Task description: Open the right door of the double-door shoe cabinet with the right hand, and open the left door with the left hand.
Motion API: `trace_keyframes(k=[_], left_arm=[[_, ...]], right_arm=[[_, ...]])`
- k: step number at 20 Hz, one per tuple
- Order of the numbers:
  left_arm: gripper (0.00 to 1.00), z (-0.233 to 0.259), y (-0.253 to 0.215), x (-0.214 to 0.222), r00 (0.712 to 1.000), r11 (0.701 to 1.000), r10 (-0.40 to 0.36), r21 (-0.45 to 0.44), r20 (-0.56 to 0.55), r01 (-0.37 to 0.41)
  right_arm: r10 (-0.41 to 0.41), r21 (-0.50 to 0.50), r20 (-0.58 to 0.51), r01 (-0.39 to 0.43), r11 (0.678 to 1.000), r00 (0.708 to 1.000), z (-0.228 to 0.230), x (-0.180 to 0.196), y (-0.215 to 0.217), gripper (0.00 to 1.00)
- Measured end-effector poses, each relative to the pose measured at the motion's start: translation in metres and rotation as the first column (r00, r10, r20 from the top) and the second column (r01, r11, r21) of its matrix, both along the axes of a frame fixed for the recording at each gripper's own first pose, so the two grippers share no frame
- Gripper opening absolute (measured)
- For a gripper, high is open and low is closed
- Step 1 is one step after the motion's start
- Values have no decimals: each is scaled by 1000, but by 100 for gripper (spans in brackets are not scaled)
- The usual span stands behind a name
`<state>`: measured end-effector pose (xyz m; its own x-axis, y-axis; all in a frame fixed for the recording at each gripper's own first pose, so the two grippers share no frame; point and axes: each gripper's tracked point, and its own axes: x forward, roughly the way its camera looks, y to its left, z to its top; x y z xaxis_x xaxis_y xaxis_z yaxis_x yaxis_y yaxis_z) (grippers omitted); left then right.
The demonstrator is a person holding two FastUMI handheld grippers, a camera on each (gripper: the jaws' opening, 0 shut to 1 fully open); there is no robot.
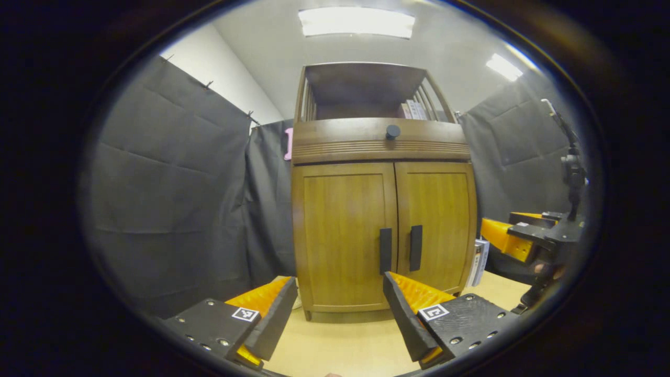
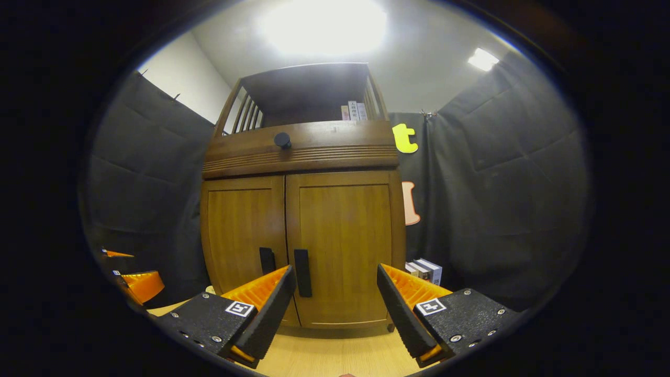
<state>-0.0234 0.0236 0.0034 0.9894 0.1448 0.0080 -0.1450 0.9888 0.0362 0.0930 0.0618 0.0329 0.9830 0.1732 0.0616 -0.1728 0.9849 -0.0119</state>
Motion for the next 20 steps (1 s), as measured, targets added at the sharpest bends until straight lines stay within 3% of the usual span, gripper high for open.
trace_keyframes(k=[2, 4, 5, 7, 9, 12, 20], left_arm=[[100, 1, 4, -1, 999, 999, 37, 1, 1, -37], [99, 5, 13, -4, 996, 996, 86, -1, 2, -86], [94, 6, 16, -5, 994, 994, 111, -6, 5, -111], [100, 7, 20, -6, 989, 989, 150, -19, 4, -150], [94, 11, 27, -11, 983, 983, 186, -16, 1, -186], [94, 18, 36, -18, 971, 971, 240, 4, 4, -240], [94, 67, 37, -69, 934, 933, 358, 39, 11, -358]], right_arm=[[23, 1, 4, -23, 1000, 1000, 0, 17, 13, 96], [46, -1, -2, -46, 999, 999, -3, 38, 26, 96], [52, -6, -3, -52, 999, 999, -6, 47, 31, 96], [68, -14, -13, -69, 998, 998, -14, 65, 42, 96], [82, -8, -27, -82, 997, 996, -21, 83, 51, 96], [106, 3, -54, -106, 994, 993, -34, 111, 64, 96], [126, 18, -137, -125, 992, 982, -73, 163, 86, 93]])
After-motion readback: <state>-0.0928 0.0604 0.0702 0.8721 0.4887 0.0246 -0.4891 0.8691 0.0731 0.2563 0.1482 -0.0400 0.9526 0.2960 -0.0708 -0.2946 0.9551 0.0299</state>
